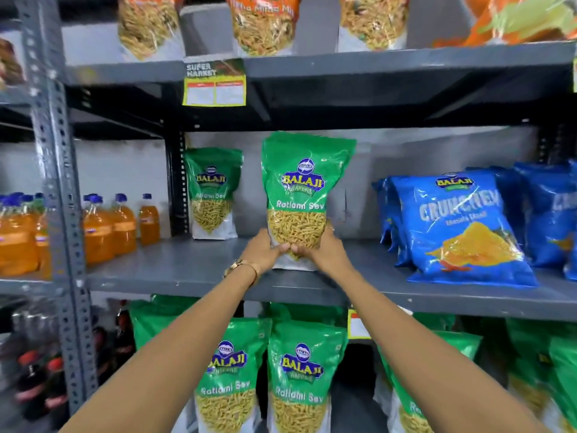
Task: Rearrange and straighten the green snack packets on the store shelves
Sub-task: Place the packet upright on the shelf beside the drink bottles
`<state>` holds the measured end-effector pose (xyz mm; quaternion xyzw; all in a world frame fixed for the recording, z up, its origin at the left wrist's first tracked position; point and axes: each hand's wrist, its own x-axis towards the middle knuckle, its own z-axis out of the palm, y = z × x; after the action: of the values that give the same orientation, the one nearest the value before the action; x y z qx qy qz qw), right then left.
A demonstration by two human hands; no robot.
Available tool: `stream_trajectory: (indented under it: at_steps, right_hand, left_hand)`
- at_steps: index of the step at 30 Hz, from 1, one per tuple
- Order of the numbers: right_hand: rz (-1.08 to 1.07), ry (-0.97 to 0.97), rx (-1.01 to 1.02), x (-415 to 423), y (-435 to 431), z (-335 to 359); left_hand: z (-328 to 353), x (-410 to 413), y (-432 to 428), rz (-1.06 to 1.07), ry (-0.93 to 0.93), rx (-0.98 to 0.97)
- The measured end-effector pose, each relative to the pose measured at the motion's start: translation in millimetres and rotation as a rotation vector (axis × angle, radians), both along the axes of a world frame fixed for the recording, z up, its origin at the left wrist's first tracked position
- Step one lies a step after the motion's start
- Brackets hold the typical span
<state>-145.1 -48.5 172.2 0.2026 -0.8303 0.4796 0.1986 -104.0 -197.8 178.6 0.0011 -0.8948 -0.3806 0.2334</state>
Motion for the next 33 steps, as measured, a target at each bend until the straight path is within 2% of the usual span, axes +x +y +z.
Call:
stream_trajectory:
  at_steps: [6,15,23,25,28,31,33]
  right_hand:
    - [-0.085,-0.015,-0.027,-30.9,-13.3,-11.2]
    - [-0.093,-0.068,-0.014,-47.8,-17.0,-14.8]
    - [-0.134,-0.034,0.075,-31.7,-12.1,-13.4]
    - [-0.148,0.099,0.05,-18.6,-7.7,-9.4]
    - [-0.102,0.327,-0.109,11.8,-3.8,-5.7]
    - [0.006,0.488,-0.23,50.1,-8.8,-23.0]
    - [0.068,0.559,-0.205,76.3,-18.3,-46.9]
  left_hand:
    - [-9.5,-22.6,-0.8,-0.017,-0.044,0.038]
    - [-17.1,-38.3,-7.7,-0.032,-0.044,-0.04]
    - [-17.0,-30.1,0.4,0.065,-0.042,-0.149]
    - [-16.4,-22.7,2.5,0.121,0.053,-0.228]
    - [-27.2,4.6,9.0,0.168,0.352,-0.236]
    - [-67.2,39.3,9.8,0.127,0.715,-0.192]
    - [-110.3,59.7,6.8,0.123,0.814,-0.182]
